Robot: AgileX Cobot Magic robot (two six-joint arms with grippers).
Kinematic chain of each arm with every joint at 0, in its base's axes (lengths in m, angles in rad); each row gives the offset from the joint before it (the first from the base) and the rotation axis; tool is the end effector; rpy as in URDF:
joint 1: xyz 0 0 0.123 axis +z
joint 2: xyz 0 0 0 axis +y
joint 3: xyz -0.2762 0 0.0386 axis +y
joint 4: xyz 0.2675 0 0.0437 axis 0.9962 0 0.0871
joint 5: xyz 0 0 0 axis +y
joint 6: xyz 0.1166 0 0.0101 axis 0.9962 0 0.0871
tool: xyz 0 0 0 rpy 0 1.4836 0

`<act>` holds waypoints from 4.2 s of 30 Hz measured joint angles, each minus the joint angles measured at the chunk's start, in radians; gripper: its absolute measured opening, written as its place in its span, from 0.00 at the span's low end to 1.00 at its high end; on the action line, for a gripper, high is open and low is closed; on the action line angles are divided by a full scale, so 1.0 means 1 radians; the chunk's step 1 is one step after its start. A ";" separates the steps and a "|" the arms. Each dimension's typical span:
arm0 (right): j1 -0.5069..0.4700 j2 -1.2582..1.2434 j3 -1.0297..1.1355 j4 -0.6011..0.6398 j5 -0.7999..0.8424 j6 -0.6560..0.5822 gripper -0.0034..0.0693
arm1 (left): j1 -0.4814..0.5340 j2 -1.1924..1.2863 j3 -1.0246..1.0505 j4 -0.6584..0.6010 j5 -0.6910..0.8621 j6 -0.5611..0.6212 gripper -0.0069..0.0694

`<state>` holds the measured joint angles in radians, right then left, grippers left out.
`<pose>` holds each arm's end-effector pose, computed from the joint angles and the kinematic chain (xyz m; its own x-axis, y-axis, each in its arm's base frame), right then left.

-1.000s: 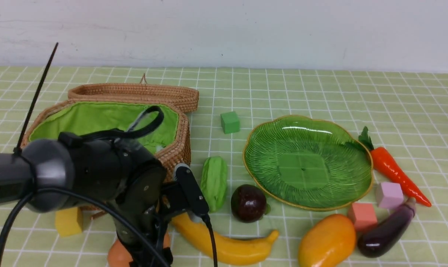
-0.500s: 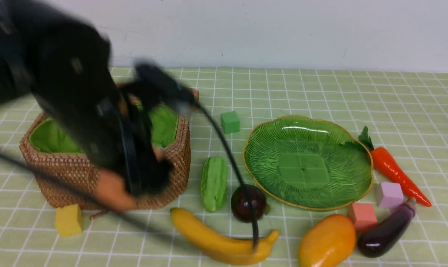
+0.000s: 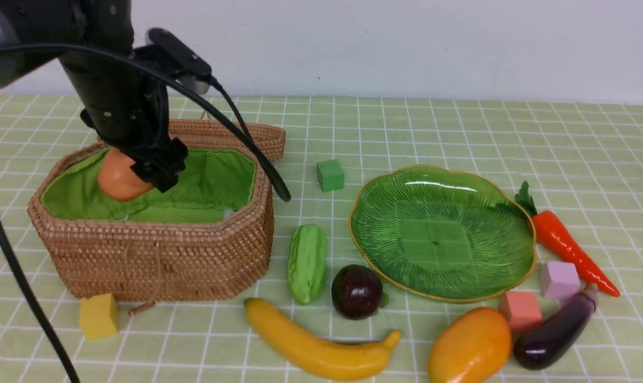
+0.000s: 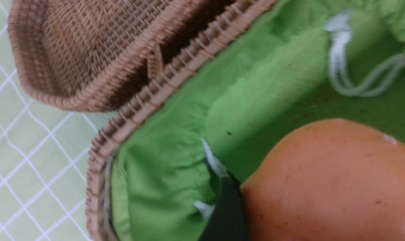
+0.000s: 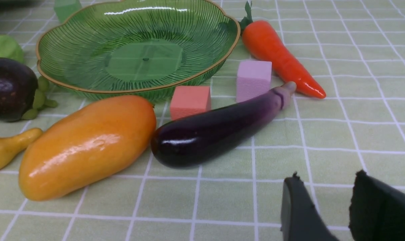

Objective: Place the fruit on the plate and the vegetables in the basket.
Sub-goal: Grab a potato with your left arm and place it in the basket on the left, then use the left arm to grab a banana and put it into the right plate

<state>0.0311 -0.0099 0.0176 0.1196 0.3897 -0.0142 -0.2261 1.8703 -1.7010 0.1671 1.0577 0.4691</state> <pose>0.1024 0.0085 0.1650 -0.3085 0.0867 -0.9473 -0.0447 0.9934 0.1055 0.4310 -0.0817 0.2686 -0.6670 0.6856 -0.2916 0.6008 0.7264 0.3337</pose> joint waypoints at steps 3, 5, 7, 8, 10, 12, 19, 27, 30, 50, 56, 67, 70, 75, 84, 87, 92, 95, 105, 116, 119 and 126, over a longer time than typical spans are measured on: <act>0.000 0.000 0.000 0.000 0.000 0.000 0.38 | 0.000 0.015 -0.002 0.015 -0.019 -0.007 0.86; 0.000 0.000 0.000 0.000 0.000 0.000 0.38 | 0.000 0.016 -0.002 0.019 -0.024 -0.020 0.87; 0.000 0.000 0.000 0.000 0.000 0.000 0.38 | 0.000 0.011 -0.002 0.022 -0.028 -0.035 0.93; 0.000 0.000 0.000 0.000 0.000 0.000 0.38 | 0.000 0.004 -0.002 0.022 -0.026 -0.046 0.95; 0.000 0.000 0.000 0.000 0.000 0.000 0.38 | 0.000 -0.018 -0.002 0.020 -0.015 -0.068 0.97; 0.000 0.000 0.000 0.000 0.000 0.000 0.38 | 0.000 -0.035 -0.002 0.013 -0.008 -0.079 0.97; 0.000 0.000 0.000 0.000 0.000 0.000 0.38 | -0.018 -0.177 -0.002 -0.051 0.107 -0.174 0.80; 0.000 0.000 0.000 0.000 0.000 0.000 0.38 | -0.219 -0.291 0.105 -0.295 0.176 -0.064 0.09; 0.000 0.000 0.000 0.000 0.000 0.000 0.38 | -0.329 -0.292 0.187 -0.339 0.174 0.024 0.07; 0.000 0.000 0.000 0.001 0.000 0.000 0.38 | -0.644 -0.007 0.373 -0.126 -0.114 0.235 0.93; 0.000 0.000 0.000 0.001 0.000 0.000 0.38 | -0.644 0.008 0.373 -0.054 -0.176 0.235 0.92; 0.000 0.000 0.000 0.001 0.000 0.000 0.38 | -0.631 0.046 0.373 -0.039 -0.212 0.198 0.67; 0.000 0.000 0.000 0.001 0.000 0.000 0.38 | -0.615 0.082 0.373 -0.037 -0.216 0.173 0.66; 0.000 0.000 0.000 0.001 0.000 0.000 0.38 | -0.608 0.103 0.373 -0.035 -0.217 0.168 0.66; 0.000 0.000 0.000 0.001 0.000 0.000 0.38 | -0.608 0.105 0.366 -0.042 -0.192 0.102 0.50; 0.000 0.000 0.000 0.001 0.000 0.000 0.38 | -0.608 0.103 0.347 -0.043 -0.144 0.087 0.50; 0.000 0.000 0.000 0.001 0.000 0.000 0.38 | -0.607 0.039 0.293 -0.110 -0.032 0.089 0.50; 0.000 0.000 0.000 0.001 0.000 0.000 0.38 | -0.607 -0.024 0.254 -0.211 0.024 0.134 0.50; 0.000 0.000 0.000 0.001 0.000 0.000 0.38 | -0.607 0.048 -0.127 -0.256 -0.103 0.023 0.50; 0.000 0.000 0.000 0.001 0.000 0.000 0.38 | -0.606 0.528 -0.693 -0.128 -0.158 -0.060 0.50; 0.000 0.000 0.000 0.001 0.000 0.000 0.38 | -0.606 0.573 -0.711 -0.107 -0.198 -0.054 0.50; 0.000 0.000 0.000 0.001 0.000 0.000 0.38 | -0.606 0.620 -0.713 -0.101 -0.254 -0.044 0.53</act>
<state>0.0311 -0.0099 0.0173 0.1205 0.3900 -0.0142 -0.8322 2.4899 -2.4136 0.0660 0.8037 0.4249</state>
